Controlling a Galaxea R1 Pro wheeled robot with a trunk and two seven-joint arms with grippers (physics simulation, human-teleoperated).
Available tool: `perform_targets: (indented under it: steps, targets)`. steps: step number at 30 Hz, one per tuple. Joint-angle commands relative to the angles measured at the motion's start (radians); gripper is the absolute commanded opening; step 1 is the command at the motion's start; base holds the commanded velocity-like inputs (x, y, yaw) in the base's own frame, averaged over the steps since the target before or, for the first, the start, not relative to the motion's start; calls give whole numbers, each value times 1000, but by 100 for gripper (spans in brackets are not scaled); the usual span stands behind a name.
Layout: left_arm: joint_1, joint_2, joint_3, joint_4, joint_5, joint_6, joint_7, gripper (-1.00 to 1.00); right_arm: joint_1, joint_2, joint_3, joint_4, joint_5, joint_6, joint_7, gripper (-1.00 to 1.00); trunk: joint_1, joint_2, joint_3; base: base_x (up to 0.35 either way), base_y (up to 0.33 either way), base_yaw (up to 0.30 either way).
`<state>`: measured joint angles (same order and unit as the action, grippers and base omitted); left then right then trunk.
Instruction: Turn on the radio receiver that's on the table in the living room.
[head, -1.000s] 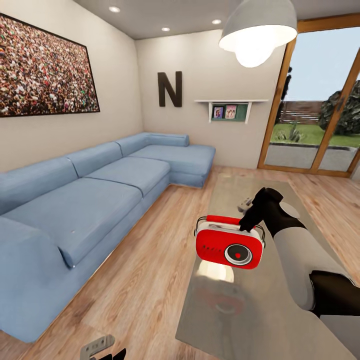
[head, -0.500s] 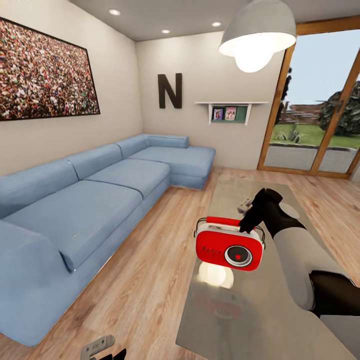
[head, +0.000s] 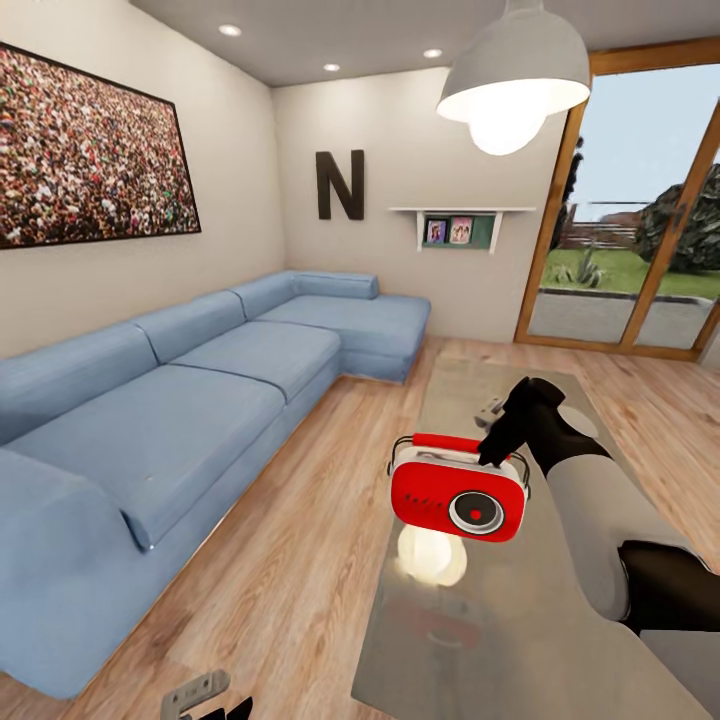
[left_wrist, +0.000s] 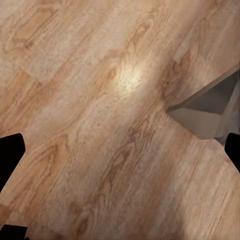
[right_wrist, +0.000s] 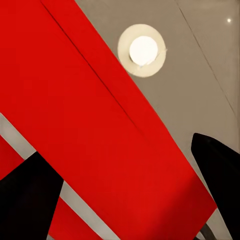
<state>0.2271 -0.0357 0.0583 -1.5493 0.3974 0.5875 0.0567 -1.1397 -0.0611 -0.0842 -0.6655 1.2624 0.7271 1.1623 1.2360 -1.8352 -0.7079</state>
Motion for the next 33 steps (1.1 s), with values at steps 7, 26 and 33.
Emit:
perform_targets:
  steps: [7,26,33]
  targets:
    - [0,-1,0,0,0,0,0,100,0,1,0,1,-2,2,0,-100,-27,49,22,0,0,0]
    - [0,-3,-1,0,0,0,0,100,0,34,1,1,0,3,0,-100,-100,182,82,0,0,0]
    - [0,-2,-1,0,0,0,0,100,0,37,1,1,1,3,0,-100,-127,231,104,0,0,0]
